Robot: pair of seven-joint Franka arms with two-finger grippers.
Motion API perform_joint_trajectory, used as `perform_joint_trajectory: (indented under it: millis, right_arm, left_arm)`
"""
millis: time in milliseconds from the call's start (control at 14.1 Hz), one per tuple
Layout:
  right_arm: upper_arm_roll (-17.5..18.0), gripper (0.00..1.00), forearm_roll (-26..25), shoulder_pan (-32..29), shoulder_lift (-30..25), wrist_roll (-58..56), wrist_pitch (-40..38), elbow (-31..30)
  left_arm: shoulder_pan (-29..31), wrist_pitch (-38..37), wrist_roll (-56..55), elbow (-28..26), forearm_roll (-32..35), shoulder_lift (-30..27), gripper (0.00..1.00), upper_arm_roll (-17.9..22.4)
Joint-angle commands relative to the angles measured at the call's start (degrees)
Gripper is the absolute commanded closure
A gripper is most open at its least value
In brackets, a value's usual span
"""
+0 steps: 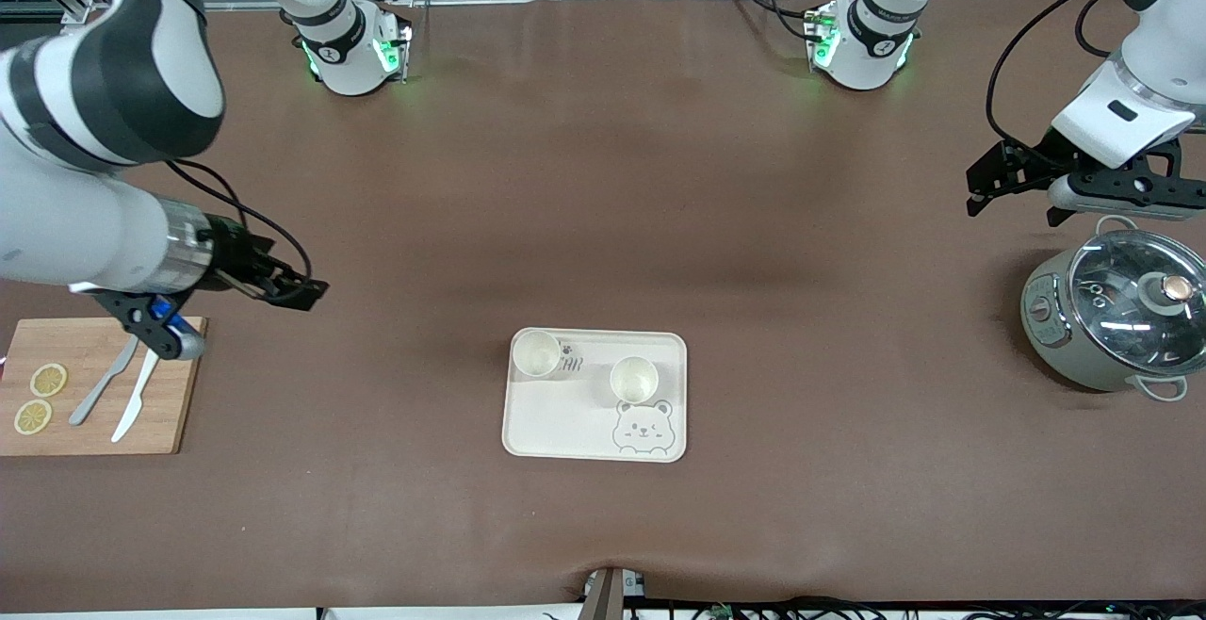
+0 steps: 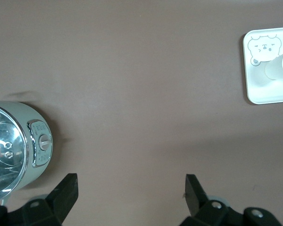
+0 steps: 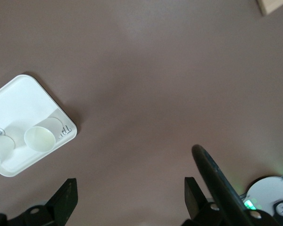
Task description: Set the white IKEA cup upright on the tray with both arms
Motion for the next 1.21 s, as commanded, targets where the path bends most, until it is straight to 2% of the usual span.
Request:
perform_joint_trajectory:
  millis: [0,142,497,639,851,1135]
  right_arm:
    - [4.9,0.0,-2.6,-5.7,-5.0,-9.8,-0.7,-3.2]
    - [8.0,0.0,-6.0,-9.3,-8.9,-18.4,-0.4,-6.2]
    - [8.2,0.0,-8.8,-12.1,-15.5,-32.3,0.3,-12.0]
    - [8.2,0.0,-10.3,-12.4,-19.1,-38.4,3.0,-16.3]
    - [8.3,0.0,-10.4,-14.4,-23.2,-40.3,4.3,-21.3]
    - [8.1,0.0,-12.5,-16.6,-24.2,-49.7,4.4,-21.0]
  left_arm:
    - [0.2,-0.4,0.0,1.2,-1.1,0.7,0.0,-0.3]
    - [0.3,-0.5,0.5,1.1,-1.0,0.7,0.0,-0.3]
    - [0.0,-2.2,0.8,1.3,-0.3,0.7,0.0,-0.3]
    - [-0.1,-3.8,0.8,1.6,-0.3,0.6,0.0,-0.7]
    - [-0.2,-6.3,0.9,2.2,0.7,0.7,0.0,-1.3]
    - [-0.1,-6.6,0.8,2.2,1.0,0.7,0.0,-1.8]
